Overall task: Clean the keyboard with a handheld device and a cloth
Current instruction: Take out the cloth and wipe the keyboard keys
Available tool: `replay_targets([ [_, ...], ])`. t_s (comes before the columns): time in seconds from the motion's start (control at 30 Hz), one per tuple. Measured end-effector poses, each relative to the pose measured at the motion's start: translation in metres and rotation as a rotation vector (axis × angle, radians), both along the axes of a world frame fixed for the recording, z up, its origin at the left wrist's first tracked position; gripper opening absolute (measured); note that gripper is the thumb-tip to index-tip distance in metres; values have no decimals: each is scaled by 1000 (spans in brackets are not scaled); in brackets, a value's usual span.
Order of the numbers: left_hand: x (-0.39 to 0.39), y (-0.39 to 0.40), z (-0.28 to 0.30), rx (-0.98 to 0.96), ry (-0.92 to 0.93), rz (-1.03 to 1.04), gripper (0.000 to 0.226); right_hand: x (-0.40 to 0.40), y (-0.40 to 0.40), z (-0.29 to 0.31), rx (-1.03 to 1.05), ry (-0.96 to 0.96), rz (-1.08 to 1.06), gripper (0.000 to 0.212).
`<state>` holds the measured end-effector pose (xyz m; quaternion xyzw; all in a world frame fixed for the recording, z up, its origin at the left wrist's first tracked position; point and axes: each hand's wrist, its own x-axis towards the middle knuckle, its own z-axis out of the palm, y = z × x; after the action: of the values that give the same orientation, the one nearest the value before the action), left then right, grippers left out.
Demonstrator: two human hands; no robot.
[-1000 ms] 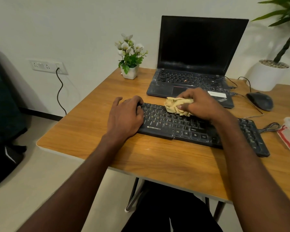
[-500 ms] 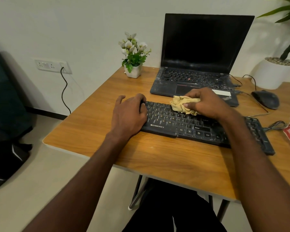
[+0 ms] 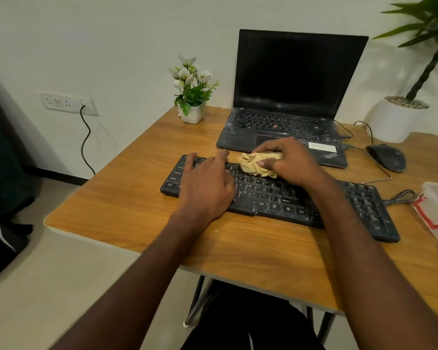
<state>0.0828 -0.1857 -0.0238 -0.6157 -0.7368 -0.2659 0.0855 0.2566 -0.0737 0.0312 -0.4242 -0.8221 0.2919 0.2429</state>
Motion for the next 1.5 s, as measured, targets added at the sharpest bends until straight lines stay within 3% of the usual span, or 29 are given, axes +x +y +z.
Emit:
replay_targets([
  [0.1,2,0,1,11,-7,6,35,23,12,6,-38,-69,-69,32],
  [0.3,3,0,2,16,3,10,36,-10,-6,-4,65,118,-92,34],
  [0.4,3,-1,2,10,-2,12,36,-16,-4,-9,141,-4,-118,31],
  [0.57,1,-1,2,14,-18,6,35,15,11,0,101,-222,-292,29],
  [0.63,2,-1,2,15,-20,4,34,24,11,2,123,-189,-312,29],
  [0.77,2,1,1,18,-8,17,34,4,-1,3,93,97,-142,33],
  [0.9,1,-1,2,29,-15,32,33,-6,-9,2,-16,-37,90,32],
  [1.1,0,-1,2,30,-47,27,32,36,8,18,-140,-154,87,33],
  [1.3,1,0,2,34,-28,43,31,4,-4,7,-30,29,57,32],
  [1.37,1,0,2,35,-34,39,33,-5,-8,3,-37,-45,155,32],
  [1.5,-1,1,1,41,-47,39,34,26,0,16,-153,-126,145,34],
])
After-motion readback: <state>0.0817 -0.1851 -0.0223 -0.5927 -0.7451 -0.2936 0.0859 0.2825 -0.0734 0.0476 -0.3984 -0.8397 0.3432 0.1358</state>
